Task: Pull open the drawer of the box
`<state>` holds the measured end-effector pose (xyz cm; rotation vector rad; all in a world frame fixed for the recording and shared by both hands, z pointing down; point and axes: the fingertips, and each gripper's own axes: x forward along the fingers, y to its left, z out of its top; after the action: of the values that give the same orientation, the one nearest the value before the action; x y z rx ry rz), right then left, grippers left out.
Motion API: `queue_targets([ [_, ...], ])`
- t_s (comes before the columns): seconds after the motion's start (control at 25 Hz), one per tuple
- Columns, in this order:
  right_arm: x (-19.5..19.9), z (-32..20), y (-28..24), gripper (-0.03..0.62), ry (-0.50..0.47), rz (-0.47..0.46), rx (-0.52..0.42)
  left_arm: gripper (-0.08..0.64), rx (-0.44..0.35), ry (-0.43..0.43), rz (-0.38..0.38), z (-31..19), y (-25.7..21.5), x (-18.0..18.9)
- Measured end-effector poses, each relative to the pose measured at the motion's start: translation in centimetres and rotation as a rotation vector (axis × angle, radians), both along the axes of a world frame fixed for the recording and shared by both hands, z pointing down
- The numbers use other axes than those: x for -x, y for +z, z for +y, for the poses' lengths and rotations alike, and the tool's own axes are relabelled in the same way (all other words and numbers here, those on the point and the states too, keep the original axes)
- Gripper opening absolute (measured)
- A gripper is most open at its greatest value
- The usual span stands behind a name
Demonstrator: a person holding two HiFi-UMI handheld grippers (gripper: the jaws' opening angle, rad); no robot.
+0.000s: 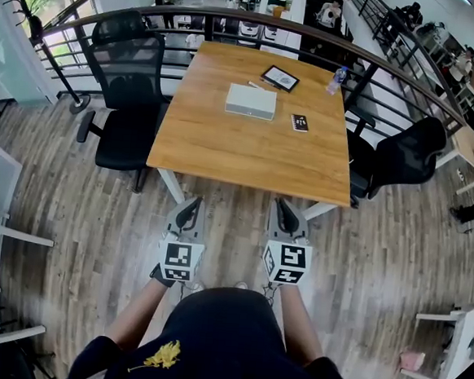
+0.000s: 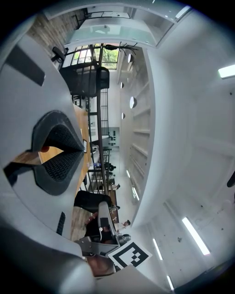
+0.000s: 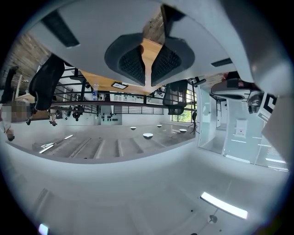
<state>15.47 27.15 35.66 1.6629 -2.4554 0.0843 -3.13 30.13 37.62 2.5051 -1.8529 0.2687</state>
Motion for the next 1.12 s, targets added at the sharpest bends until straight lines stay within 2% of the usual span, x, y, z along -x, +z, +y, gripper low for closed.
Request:
queue_targets([
  [0.04,0.0,0.0,-0.1,0.049,0.001,-0.002,-0.001,0.015,0.0,0.001,-0.002,0.0,-0.1,0.0],
  [0.12,0.0,-0.1,-0.1,0.149,-0.002,-0.008,-0.001,0.015,0.001,0.001,-0.003,0.1,-0.2,0.0],
  [0.2,0.1,0.0,-0.1,0.209,-0.013,-0.019,-0.005,0.016,0.0,-0.001,-0.003,0.2,-0.2,0.1],
  [0.28,0.5,0.0,-0.1,0.389,-0.029,-0.039,-0.011,0.016,0.002,-0.004,-0.003,0.4,-0.1,0.4],
  [0.32,0.6,0.0,0.0,0.436,-0.027,-0.049,-0.011,0.016,0.004,-0.004,-0.002,0.5,-0.1,0.5],
  [0.4,0.6,0.0,0.1,0.484,-0.012,-0.066,-0.01,0.016,0.006,-0.003,0.001,0.6,-0.1,0.8],
  [0.48,0.7,0.2,0.2,0.512,-0.003,-0.081,-0.003,0.017,0.013,-0.006,-0.009,0.8,0.1,1.1],
  [0.64,1.2,0.4,-0.1,0.523,-0.007,-0.068,-0.008,0.017,0.01,-0.064,-0.109,0.5,-0.1,2.4],
  [0.8,2.3,1.0,-0.3,0.523,-0.013,-0.049,-0.004,0.017,-0.062,-0.029,-0.091,1.1,-1.6,2.5],
  [0.96,2.3,1.3,-0.7,0.522,0.009,-0.014,-0.012,0.017,-0.027,-0.014,-0.072,1.9,-1.3,3.7],
  [1.12,2.4,1.6,-1.8,0.522,0.052,-0.005,-0.028,0.017,-0.028,0.02,-0.042,2.8,-1.3,5.2],
])
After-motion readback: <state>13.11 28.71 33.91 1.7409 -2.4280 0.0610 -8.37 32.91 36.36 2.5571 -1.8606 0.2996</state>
